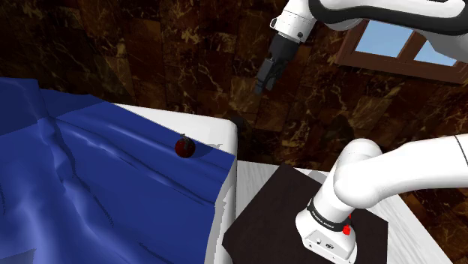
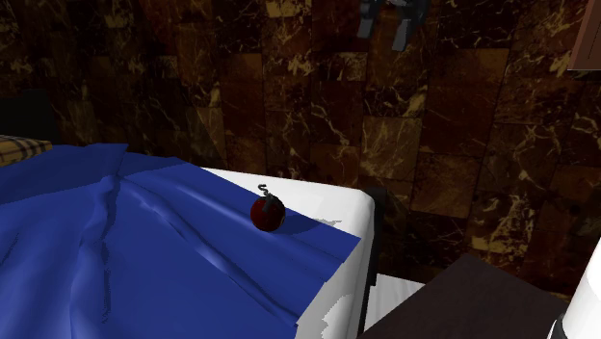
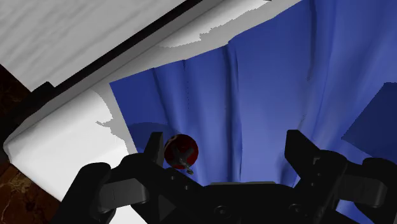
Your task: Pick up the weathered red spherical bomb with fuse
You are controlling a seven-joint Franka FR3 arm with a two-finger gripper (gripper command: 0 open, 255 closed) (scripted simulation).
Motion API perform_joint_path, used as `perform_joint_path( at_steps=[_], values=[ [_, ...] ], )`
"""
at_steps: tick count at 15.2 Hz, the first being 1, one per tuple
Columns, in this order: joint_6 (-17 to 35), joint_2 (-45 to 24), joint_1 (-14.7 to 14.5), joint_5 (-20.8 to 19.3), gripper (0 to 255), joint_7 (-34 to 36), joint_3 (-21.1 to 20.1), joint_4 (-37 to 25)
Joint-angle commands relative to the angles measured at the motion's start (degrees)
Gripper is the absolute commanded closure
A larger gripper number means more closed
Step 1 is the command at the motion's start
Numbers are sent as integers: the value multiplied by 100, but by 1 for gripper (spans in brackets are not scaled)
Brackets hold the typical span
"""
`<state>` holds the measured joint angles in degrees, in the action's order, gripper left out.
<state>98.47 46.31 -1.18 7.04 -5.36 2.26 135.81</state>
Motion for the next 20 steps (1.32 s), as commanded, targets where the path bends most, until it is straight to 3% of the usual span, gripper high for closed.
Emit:
perform_joint_path(
  at_steps=[1, 10, 20],
  values=[
    [0, 0, 0, 0, 0, 0, 0, 0],
    [1964, -1216, 116, 202, 0, 870, -577, 513],
    [3904, -3245, 363, 15, 0, 1996, -1138, 200]
  ],
)
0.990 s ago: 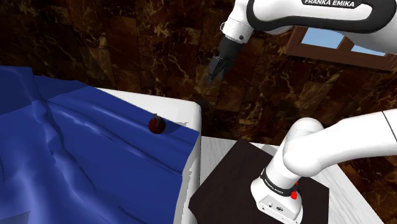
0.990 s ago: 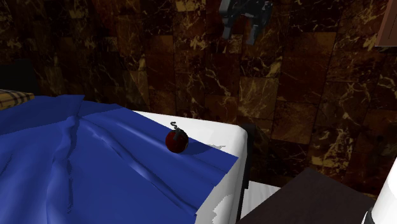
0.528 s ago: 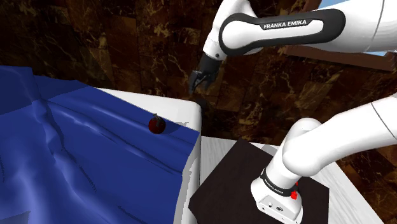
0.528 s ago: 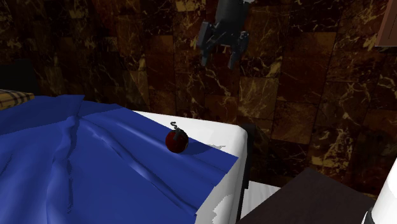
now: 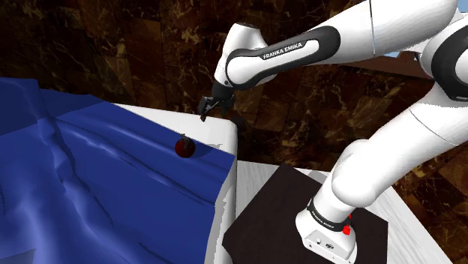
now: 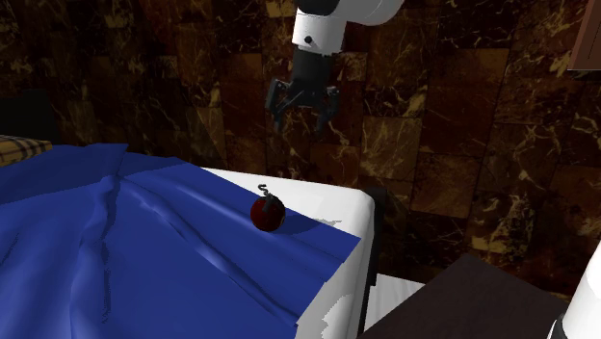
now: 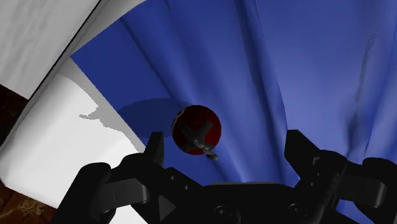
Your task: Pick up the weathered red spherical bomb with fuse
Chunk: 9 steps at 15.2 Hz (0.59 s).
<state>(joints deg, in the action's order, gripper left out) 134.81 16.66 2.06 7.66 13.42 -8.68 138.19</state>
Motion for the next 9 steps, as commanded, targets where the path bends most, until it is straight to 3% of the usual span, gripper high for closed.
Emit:
perform_joint_path(
  at_steps=[1, 9],
  values=[
    [432, -505, 69, -111, 0, 256, -88, -118],
    [1428, -2341, 155, -972, 0, 1553, -172, -1049]
  ],
)
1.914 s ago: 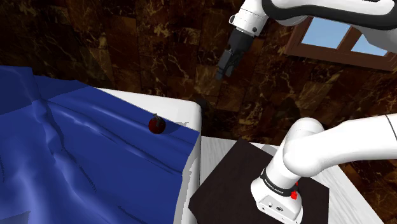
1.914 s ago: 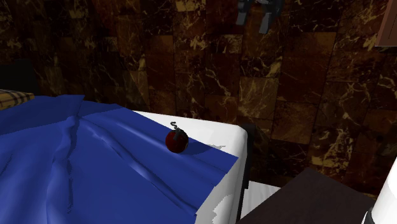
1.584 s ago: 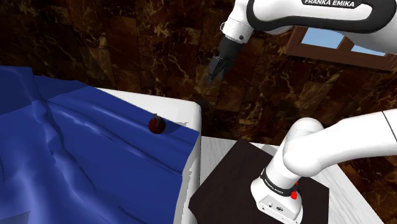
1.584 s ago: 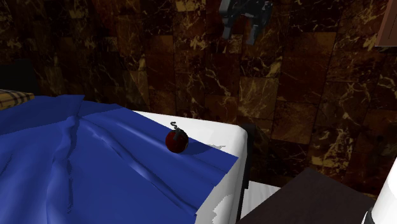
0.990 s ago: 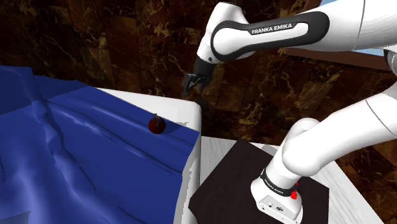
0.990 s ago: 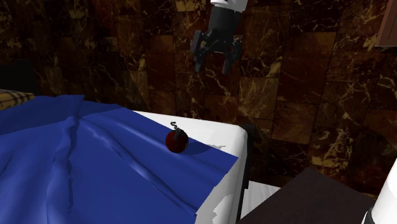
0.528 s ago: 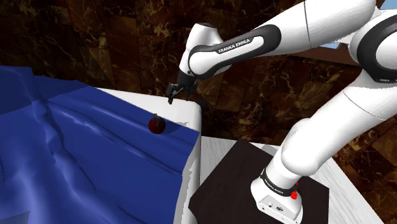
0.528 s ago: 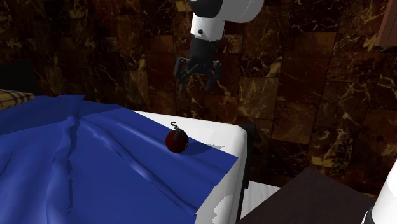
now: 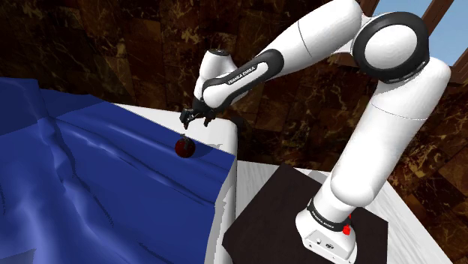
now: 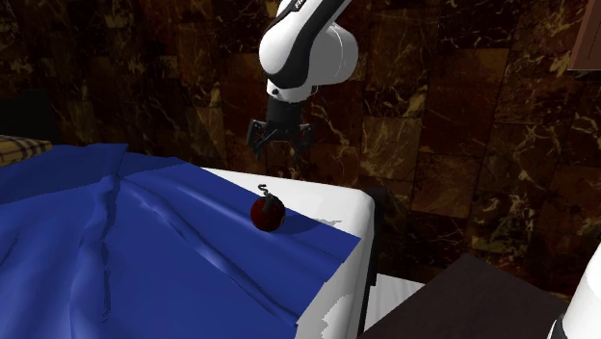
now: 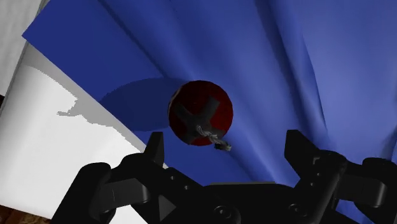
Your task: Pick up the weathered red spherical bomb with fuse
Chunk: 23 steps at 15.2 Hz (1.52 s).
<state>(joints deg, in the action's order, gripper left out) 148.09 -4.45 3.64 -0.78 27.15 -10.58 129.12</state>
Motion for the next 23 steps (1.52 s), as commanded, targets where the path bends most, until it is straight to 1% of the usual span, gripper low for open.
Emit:
perform_joint_path(
  at_steps=[1, 4, 8, 9, 16, 18, 19, 23],
  values=[
    [183, -458, -25, -252, 0, 349, 53, -294],
    [378, -1136, -137, -578, 0, 820, 207, -795],
    [528, -2026, -333, -854, 0, 1325, 474, -1565],
    [536, -2106, -353, -867, 0, 1362, 501, -1640],
    [964, -2540, -427, -979, 0, 1466, 603, -1647],
    [964, -2540, -427, -979, 0, 1466, 603, -1646],
    [963, -2539, -428, -979, 255, 1467, 603, -1647],
    [963, -2539, -429, -979, 255, 1467, 603, -1647]
  ],
)
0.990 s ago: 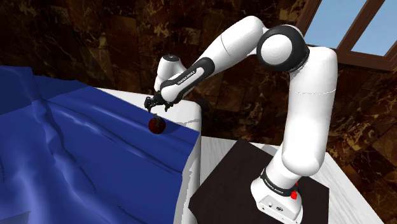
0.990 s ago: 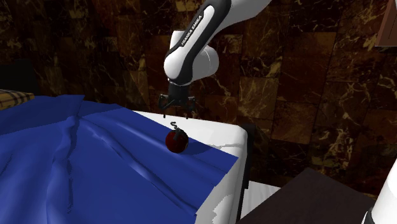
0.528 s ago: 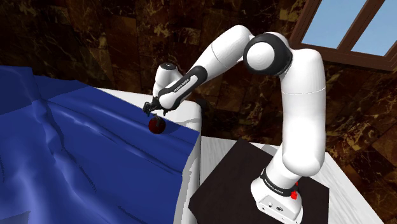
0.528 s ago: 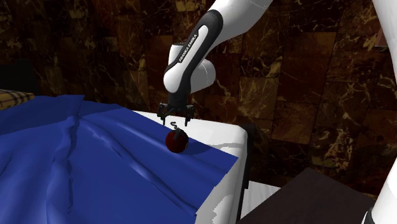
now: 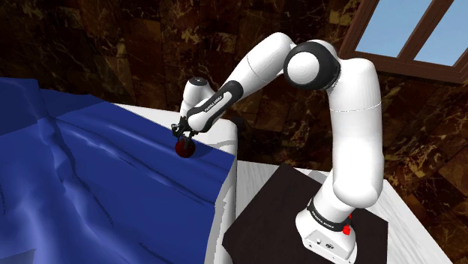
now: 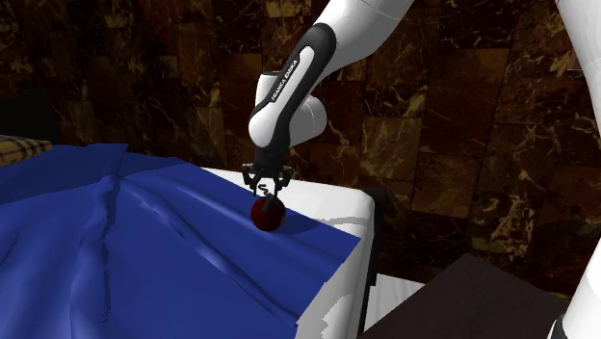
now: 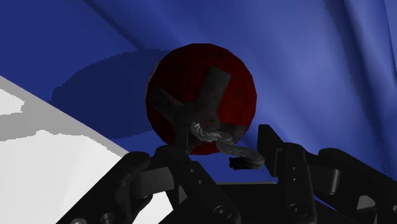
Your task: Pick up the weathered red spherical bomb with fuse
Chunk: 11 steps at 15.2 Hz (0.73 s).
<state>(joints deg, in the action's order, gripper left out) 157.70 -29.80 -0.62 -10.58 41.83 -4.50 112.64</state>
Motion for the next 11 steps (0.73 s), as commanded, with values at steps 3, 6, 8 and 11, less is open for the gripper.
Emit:
perform_joint_path(
  at_steps=[3, 6, 8, 11],
  values=[
    [4, -3, -3, 1, 255, 0, -5, 5],
    [-52, 55, 8, 16, 255, -16, -19, 7],
    [-162, 173, 29, 45, 255, -43, -48, 14],
    [-334, 342, 57, 90, 255, -84, -87, 12]
  ],
)
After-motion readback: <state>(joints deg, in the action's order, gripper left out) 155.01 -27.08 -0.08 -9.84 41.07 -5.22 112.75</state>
